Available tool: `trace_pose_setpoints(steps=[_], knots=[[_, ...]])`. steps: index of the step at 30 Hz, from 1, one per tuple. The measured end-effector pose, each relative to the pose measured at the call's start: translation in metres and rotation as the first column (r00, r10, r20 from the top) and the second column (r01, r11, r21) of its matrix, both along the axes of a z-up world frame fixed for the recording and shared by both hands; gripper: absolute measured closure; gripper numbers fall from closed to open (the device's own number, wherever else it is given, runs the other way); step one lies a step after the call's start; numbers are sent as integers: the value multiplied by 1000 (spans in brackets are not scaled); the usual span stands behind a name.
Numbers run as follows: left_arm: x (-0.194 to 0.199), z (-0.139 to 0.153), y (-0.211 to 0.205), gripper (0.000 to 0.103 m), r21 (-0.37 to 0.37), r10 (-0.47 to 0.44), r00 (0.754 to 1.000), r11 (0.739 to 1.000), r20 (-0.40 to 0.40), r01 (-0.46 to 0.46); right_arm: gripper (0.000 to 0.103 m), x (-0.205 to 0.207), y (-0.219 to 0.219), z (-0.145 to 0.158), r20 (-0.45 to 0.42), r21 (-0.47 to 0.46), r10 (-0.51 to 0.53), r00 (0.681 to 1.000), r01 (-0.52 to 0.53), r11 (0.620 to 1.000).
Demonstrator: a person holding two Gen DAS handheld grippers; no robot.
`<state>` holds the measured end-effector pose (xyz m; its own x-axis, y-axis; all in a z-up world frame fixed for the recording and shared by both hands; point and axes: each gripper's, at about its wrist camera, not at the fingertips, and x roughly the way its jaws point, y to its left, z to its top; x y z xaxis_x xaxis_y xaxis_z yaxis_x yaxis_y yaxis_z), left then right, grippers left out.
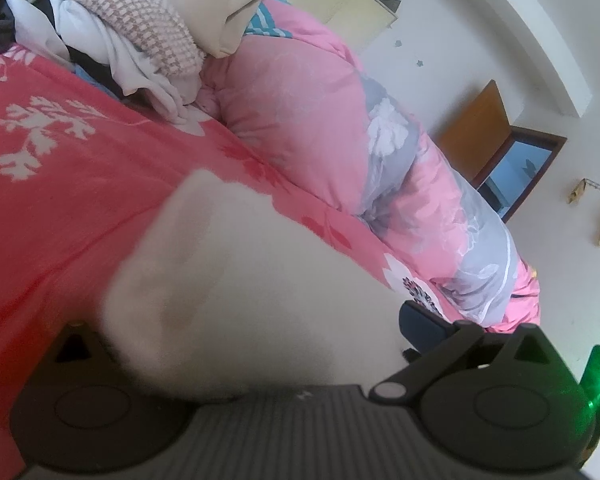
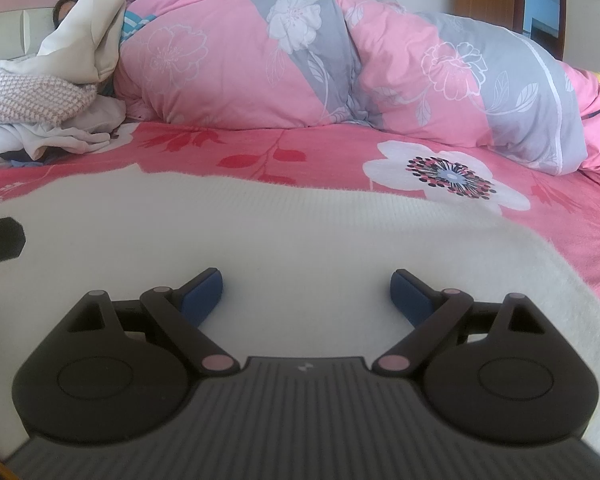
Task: Fold towel
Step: 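Lift the pinched fleece corner upward with the left tool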
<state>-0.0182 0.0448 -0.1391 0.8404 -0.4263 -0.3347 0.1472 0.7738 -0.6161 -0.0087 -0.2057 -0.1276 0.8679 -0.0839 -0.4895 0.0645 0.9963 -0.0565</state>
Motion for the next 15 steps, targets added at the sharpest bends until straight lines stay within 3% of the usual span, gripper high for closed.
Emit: trace_pose_setpoints(steps=[9,15], knots=[[10,2,-2,0,7,7,1000,1000,-17,-7,11,0,0,0,1,2,0,1000,0,1000],[17,3,-7,0,50,1,999,999,-33,1,11,0,0,0,3,4,1,1000,-1,1000]])
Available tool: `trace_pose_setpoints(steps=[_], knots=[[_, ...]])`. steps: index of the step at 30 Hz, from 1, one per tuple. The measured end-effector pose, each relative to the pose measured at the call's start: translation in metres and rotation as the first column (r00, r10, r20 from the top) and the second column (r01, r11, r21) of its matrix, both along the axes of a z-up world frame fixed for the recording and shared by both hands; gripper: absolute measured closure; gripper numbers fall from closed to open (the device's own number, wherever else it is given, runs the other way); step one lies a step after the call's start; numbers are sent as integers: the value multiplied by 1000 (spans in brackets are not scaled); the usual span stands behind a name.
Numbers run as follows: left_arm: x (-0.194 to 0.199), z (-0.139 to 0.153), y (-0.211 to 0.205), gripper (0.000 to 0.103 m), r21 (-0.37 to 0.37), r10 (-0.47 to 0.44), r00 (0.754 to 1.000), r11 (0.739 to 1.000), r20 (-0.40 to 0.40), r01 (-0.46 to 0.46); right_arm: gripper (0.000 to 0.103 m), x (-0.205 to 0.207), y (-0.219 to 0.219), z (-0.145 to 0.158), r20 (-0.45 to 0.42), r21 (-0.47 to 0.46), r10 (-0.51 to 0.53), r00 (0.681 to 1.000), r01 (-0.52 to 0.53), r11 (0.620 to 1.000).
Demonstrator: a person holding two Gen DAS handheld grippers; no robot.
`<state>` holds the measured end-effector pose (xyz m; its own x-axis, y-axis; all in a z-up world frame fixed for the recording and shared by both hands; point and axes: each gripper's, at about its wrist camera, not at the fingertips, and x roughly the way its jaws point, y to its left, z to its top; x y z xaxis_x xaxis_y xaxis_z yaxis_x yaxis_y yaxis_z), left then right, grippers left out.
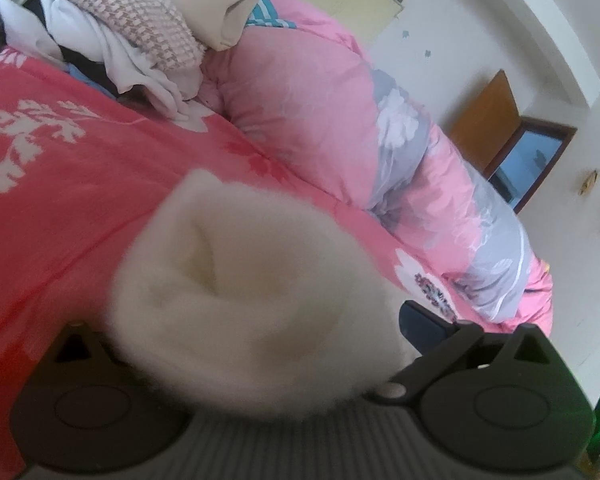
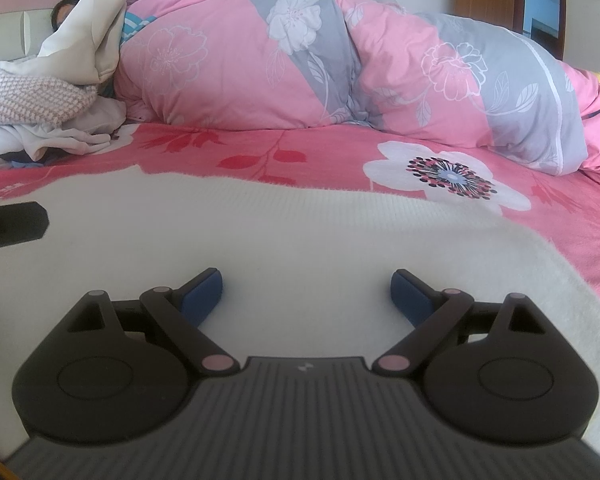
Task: Fold towel
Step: 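Lift the pinched fleece corner upward with the left tool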
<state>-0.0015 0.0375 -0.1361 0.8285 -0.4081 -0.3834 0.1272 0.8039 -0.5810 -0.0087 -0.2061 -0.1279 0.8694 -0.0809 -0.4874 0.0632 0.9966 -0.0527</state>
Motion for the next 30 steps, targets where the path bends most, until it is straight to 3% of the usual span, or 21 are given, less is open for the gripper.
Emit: trace_pose_setpoints(steps=[14,26,30], knots=[[5,5,-9,4,85,7,999,996,-34,-4,11,0,0,0,1,4,1,1000,-1,1000],[2,9,-14,23,181,56,997,982,-54,-46,10,-1,0,0,4,11,2,1000,-2,1000],[0,12,-13,35,195,74,996,979,-56,-62,10,-1,-1,0,5,15,3,1000,-3,1000]])
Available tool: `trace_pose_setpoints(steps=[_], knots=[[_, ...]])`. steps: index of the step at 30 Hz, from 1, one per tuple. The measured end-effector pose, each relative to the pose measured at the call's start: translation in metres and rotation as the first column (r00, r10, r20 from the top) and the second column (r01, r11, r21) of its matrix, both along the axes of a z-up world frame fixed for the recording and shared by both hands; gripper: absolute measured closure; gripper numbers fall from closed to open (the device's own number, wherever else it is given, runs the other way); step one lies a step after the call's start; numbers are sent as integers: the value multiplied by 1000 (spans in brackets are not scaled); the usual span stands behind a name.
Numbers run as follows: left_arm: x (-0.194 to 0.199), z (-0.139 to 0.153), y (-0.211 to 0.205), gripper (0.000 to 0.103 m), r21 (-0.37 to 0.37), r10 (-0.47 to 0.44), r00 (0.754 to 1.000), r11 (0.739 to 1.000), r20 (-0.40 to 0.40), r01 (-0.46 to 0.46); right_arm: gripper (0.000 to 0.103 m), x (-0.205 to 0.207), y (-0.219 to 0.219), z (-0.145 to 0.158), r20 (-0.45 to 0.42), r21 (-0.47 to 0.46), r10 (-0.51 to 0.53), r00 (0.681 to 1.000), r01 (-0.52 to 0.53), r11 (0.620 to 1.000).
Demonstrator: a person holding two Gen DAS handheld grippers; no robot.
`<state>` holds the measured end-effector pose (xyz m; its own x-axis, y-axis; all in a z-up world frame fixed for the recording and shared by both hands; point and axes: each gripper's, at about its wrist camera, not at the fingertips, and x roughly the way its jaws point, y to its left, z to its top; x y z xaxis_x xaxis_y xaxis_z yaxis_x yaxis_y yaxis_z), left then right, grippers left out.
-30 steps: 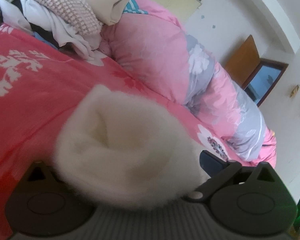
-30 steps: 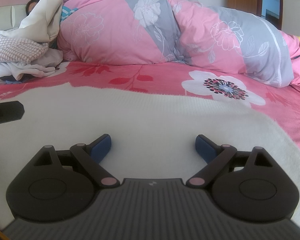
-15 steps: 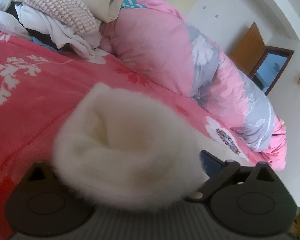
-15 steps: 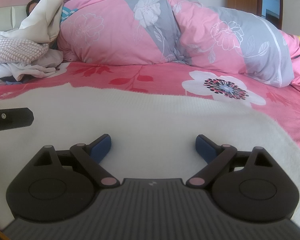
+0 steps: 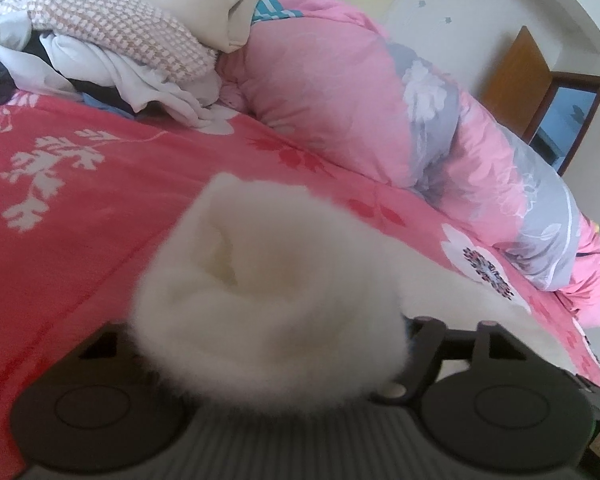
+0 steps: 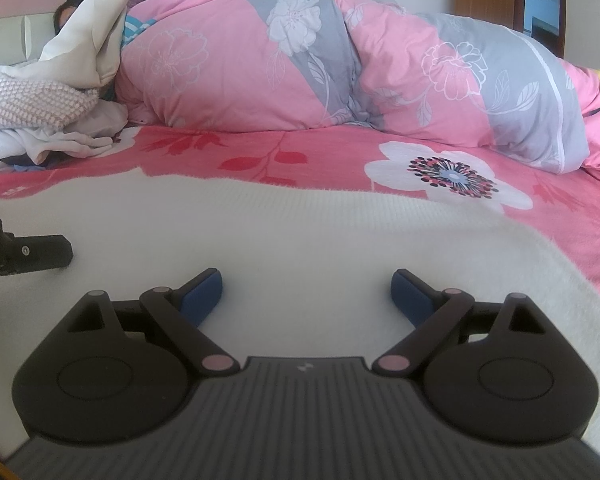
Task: Fold towel
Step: 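Lift the pinched fleece corner upward with the left tool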
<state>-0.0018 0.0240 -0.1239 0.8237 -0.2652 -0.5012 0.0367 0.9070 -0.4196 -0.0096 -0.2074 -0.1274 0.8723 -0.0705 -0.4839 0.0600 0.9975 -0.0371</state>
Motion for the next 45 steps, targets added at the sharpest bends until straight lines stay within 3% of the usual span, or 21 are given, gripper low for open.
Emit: trace_pose_setpoints(steps=[7,13,26,35,40,45], knots=[[-3,11,1,58,24,17,1000,1000,6,-18,10,-1,-2,0,2,11,4,1000,-4,1000],[-8,24,-2,69,41,14,999,999,44,-16,10,-2,-3,-1,8,22,7,1000,-7,1000],[-21,61,-37,74,160,-60,982,987,181,31,10,-2,-6,-1,8,32,15,1000,-15,999],[-21,71,-51,74,192,-94,976,980,197,55,11,-12,-14,10,-10,52,60,998,-59,997],[-19,73,-54,74,199,-103,974,978,200,63,16,-29,-16,10,23,-20,67,998,-66,998],[-19,74,-57,74,212,-110,973,975,201,66,18,-32,-21,1,18,-24,73,997,-73,997]])
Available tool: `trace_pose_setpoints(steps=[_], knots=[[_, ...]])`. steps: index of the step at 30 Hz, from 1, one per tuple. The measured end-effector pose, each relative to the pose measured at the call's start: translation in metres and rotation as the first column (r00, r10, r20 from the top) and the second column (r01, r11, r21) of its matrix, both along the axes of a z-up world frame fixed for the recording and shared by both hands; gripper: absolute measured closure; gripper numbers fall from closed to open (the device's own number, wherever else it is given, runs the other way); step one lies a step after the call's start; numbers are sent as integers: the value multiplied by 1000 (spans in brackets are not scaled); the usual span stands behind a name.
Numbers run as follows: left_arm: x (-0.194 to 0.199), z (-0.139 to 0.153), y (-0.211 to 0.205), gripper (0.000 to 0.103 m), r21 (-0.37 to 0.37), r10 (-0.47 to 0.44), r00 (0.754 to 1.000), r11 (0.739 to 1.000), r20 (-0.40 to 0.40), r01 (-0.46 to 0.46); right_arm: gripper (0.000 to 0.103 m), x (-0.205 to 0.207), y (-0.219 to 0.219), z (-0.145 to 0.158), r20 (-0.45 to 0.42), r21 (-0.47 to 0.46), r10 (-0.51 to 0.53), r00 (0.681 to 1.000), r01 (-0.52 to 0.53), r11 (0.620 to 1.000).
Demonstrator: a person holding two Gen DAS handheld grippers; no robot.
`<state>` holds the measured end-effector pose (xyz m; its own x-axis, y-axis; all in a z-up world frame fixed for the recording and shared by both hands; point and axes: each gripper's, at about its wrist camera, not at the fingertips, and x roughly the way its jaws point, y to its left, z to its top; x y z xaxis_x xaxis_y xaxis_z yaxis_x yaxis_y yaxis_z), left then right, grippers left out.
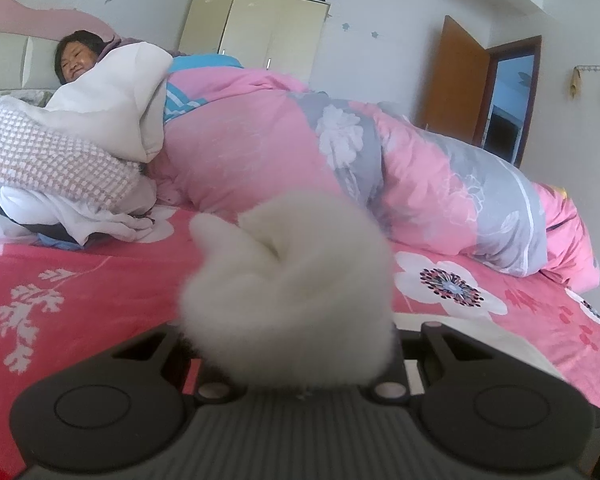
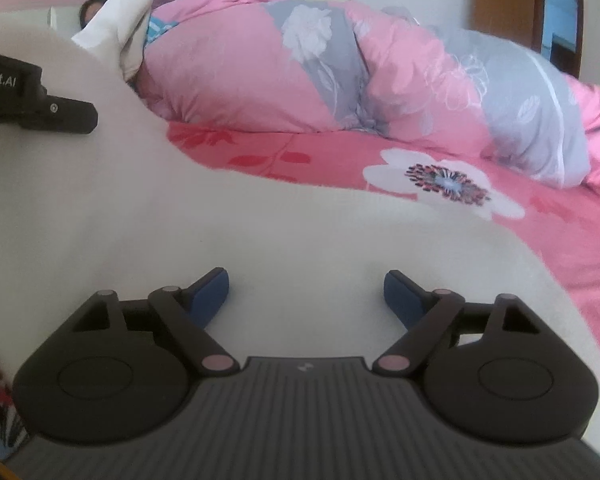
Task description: Fold towel
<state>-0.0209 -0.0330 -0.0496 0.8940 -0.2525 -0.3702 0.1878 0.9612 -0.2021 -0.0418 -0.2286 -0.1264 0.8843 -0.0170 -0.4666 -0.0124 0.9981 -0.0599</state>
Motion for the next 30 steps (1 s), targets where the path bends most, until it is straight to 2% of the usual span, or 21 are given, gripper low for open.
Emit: trace_pose_setpoints(steps=[9,11,13,16,21,30], knots=[[-2,3,-7,74,32,-4,1000,999,6,4,23,-1,0,-3,11,4,13,1000,-13,1000],[-2,4,-9,74,38,-5,1000,999,8,5,26,-2,0,-2,8,11,16,1000,-16,1000],[-3,5,-11,74,45,-9,1000,999,11,8,40,-5,-1,1,14,20,23,1000,-23,1000],[-4,6,-15,74,47,-20,1000,999,19,19,51,-11,-2,4,22,29,25,999,-26,999],[-10,11,-31,75,72,-61,997,996,53,57,51,-14,-3,-4,35,19,33,999,-34,999],[-23,17,-66,75,130,-133,986,984,97,120,52,-18,-13,-8,61,81,47,997,-52,995]])
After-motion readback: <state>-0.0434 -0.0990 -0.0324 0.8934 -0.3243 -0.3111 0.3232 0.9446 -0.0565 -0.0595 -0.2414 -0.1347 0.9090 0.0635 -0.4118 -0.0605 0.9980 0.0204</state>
